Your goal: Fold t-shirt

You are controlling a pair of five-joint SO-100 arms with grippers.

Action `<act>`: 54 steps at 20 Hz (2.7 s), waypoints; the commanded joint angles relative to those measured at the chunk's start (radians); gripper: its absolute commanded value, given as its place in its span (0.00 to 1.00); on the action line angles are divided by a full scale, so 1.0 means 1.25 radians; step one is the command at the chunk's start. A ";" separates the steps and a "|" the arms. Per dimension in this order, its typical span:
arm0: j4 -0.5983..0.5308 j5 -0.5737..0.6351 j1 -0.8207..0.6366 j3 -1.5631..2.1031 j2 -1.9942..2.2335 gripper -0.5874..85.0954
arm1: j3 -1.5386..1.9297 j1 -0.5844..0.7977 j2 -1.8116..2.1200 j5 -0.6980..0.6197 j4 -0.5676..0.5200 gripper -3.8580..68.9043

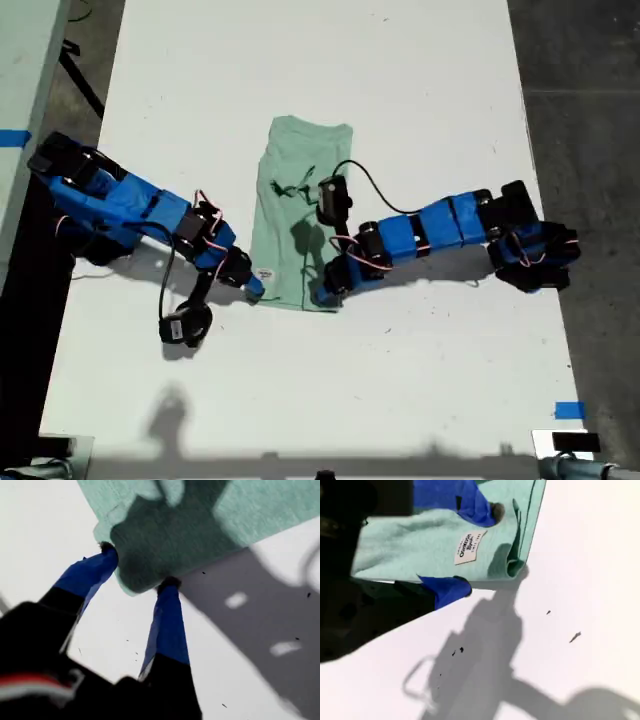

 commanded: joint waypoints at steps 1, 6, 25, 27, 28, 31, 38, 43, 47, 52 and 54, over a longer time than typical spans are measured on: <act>-0.044 0.006 -0.027 -0.015 -0.049 0.27 | -0.060 0.012 0.000 -0.015 -0.001 0.36; -0.036 -0.006 -0.054 -0.110 -0.238 0.28 | -0.060 0.007 -0.066 -0.004 -0.038 0.33; 0.215 -0.032 0.120 -0.515 -0.352 0.01 | -0.085 -0.129 0.006 0.081 0.048 0.08; 0.225 -0.048 0.141 -0.544 -0.352 0.01 | -0.093 -0.153 0.017 0.101 0.055 0.08; 0.231 -0.058 0.155 -0.562 -0.352 0.01 | -0.097 -0.168 0.022 0.114 0.059 0.08; 0.233 -0.087 0.196 -0.601 -0.352 0.01 | -0.098 -0.204 0.026 0.141 0.056 0.04; 0.308 -0.023 0.145 -0.664 -0.279 0.01 | -0.200 -0.121 0.052 0.027 0.146 0.04; 0.385 0.080 -0.020 -0.657 -0.195 0.01 | -0.200 -0.002 0.102 -0.072 0.169 0.04; 0.427 0.178 -0.183 -0.653 -0.177 0.01 | -0.200 0.101 0.113 -0.161 0.172 0.04; 0.443 0.264 -0.345 -0.652 -0.161 0.01 | -0.196 0.245 0.123 -0.277 0.162 0.04; 0.458 0.283 -0.393 -0.649 -0.155 0.01 | -0.196 0.292 0.145 -0.310 0.152 0.04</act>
